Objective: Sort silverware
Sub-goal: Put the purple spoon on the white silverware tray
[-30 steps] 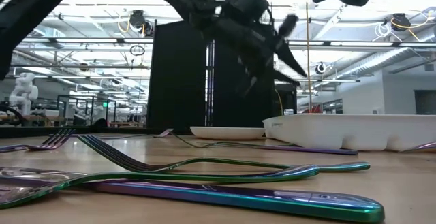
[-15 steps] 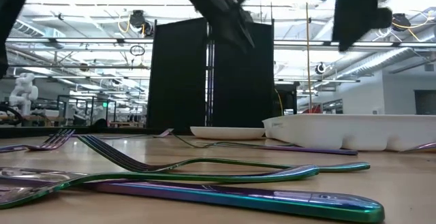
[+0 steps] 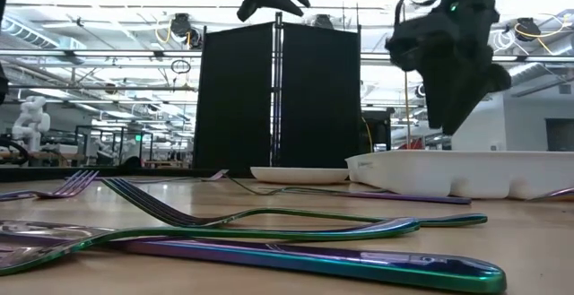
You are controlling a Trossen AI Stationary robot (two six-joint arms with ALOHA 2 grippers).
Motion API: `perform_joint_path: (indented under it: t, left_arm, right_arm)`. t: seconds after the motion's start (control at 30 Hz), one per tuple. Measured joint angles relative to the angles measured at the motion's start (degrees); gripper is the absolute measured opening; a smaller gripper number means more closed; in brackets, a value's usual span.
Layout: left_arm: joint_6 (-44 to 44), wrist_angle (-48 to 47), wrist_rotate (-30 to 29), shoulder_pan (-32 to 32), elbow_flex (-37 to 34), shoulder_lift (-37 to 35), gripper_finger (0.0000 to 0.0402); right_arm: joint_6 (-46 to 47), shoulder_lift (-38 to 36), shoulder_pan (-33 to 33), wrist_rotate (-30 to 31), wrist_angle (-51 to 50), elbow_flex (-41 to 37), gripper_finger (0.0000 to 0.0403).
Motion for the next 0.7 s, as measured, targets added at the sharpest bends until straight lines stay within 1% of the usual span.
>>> perform_joint_path:
  t: [0.07, 0.17, 0.37, 0.43, 0.53, 0.7]
  left_arm:
    - [0.00, 2.06, 1.47, -0.04, -2.20, -1.38, 0.0091]
    - [-0.02, 6.48, 2.10, 0.00, -7.06, -4.54, 0.0091]
    - [-1.64, 13.39, 2.42, -0.02, -17.30, -10.51, 0.0091]
    - [-2.96, 15.09, 2.51, 0.00, -19.95, -11.67, 0.0091]
    - [-4.49, 17.74, 2.61, 0.00, -23.44, -13.09, 0.0091]
    - [-5.95, 22.31, 3.92, 0.00, -26.49, -13.73, 0.0091]
  right_arm:
    - [-1.28, 1.20, -1.02, -1.52, 0.67, -0.02, 0.0149]
    - [-2.87, 2.68, -2.15, -2.73, 2.37, -0.02, 0.0149]
    - [-3.93, 3.97, -3.64, -2.97, 1.29, -0.19, 0.0149]
    - [-4.18, 4.02, -4.11, -3.62, 3.36, -1.57, 0.0149]
    - [-3.19, 4.10, -4.98, -6.35, 7.39, -5.22, 0.0149]
    - [-0.67, 4.15, -5.04, -8.10, 12.50, -8.83, 0.0145]
